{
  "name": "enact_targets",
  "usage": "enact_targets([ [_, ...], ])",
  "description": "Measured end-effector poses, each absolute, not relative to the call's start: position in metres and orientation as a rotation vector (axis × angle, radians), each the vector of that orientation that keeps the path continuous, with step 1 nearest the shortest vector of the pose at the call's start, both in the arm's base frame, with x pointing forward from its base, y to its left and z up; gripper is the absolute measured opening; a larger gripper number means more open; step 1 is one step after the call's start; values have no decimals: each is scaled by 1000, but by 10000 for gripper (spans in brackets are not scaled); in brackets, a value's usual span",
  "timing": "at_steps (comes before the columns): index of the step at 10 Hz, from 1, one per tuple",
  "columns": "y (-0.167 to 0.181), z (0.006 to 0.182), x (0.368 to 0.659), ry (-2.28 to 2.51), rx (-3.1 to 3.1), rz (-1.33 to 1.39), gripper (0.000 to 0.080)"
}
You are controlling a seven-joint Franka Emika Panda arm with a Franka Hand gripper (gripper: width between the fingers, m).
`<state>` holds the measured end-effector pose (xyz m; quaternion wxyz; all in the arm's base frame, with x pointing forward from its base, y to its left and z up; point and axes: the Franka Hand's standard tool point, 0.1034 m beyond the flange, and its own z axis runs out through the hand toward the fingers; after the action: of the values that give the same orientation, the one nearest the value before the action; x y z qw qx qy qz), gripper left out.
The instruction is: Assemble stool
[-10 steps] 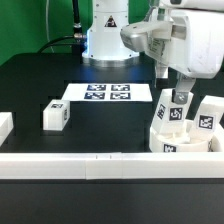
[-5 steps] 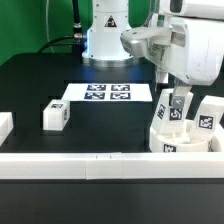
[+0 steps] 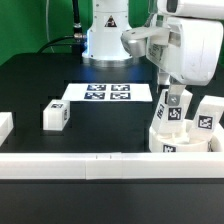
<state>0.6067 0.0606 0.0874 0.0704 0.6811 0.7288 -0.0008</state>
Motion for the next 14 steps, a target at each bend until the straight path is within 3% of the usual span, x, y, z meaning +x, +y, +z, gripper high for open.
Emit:
enact_targets([
  [7,58,86,603,1151,2809,69,337],
  [14,60,85,603,237,3092,120,337],
])
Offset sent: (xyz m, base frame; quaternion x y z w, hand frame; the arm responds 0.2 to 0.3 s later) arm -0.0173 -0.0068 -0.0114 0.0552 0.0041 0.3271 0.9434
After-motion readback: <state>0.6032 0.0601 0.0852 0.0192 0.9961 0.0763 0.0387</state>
